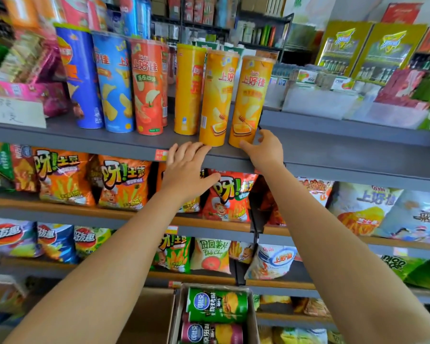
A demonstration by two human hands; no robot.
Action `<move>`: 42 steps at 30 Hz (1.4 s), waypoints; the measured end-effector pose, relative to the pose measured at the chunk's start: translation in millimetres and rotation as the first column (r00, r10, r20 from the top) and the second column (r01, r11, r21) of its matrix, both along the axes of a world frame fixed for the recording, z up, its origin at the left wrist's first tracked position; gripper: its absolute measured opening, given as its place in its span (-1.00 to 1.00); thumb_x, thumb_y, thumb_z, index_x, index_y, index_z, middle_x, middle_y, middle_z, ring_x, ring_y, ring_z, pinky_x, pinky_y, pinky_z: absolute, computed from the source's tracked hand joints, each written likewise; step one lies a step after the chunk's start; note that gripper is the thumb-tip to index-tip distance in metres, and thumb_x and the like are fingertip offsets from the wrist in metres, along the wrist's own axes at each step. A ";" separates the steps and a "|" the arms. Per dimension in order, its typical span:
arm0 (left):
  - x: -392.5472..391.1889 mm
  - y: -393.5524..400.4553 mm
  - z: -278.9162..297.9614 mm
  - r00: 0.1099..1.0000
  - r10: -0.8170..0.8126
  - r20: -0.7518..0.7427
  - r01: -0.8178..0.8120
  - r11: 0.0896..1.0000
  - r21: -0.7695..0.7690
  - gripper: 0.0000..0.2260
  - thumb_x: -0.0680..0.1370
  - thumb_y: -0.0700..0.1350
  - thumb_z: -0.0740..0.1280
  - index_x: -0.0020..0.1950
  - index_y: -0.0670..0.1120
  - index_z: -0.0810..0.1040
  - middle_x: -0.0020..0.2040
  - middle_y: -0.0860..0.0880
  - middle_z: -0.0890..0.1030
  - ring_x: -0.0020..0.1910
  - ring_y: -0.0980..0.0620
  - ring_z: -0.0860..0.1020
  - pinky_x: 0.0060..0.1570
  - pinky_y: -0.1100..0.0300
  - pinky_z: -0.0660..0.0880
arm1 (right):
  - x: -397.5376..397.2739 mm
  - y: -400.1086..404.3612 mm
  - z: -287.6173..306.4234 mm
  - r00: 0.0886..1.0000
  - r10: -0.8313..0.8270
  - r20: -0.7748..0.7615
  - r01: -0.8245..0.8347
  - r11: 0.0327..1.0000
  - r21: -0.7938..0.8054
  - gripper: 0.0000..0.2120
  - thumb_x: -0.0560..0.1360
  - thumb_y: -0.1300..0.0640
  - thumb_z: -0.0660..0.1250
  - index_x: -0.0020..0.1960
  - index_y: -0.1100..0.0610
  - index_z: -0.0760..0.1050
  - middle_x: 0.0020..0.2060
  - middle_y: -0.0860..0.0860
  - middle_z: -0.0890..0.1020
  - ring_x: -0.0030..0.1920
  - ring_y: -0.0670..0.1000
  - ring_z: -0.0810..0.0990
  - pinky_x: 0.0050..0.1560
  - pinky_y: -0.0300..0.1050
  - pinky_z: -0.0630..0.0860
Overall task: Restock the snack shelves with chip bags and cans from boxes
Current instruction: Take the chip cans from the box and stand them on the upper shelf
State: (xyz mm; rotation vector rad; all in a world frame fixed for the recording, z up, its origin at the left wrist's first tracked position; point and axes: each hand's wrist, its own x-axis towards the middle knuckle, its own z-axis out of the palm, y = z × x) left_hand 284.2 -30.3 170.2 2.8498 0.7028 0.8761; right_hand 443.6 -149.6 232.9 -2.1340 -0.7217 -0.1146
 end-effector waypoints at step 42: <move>-206.2 -200.0 -378.8 0.965 0.069 -0.252 -0.223 -0.285 -0.932 -0.64 0.39 0.21 0.50 0.05 0.05 0.55 0.06 -0.07 0.69 -0.01 -0.02 0.68 -0.03 0.05 0.63 | -245.8 -221.3 -434.7 0.533 -0.006 -0.846 -0.380 0.892 -0.245 -0.58 0.43 -0.09 0.53 0.16 0.03 0.46 -0.09 -0.15 0.58 -0.11 -0.18 0.54 -0.11 -0.28 0.45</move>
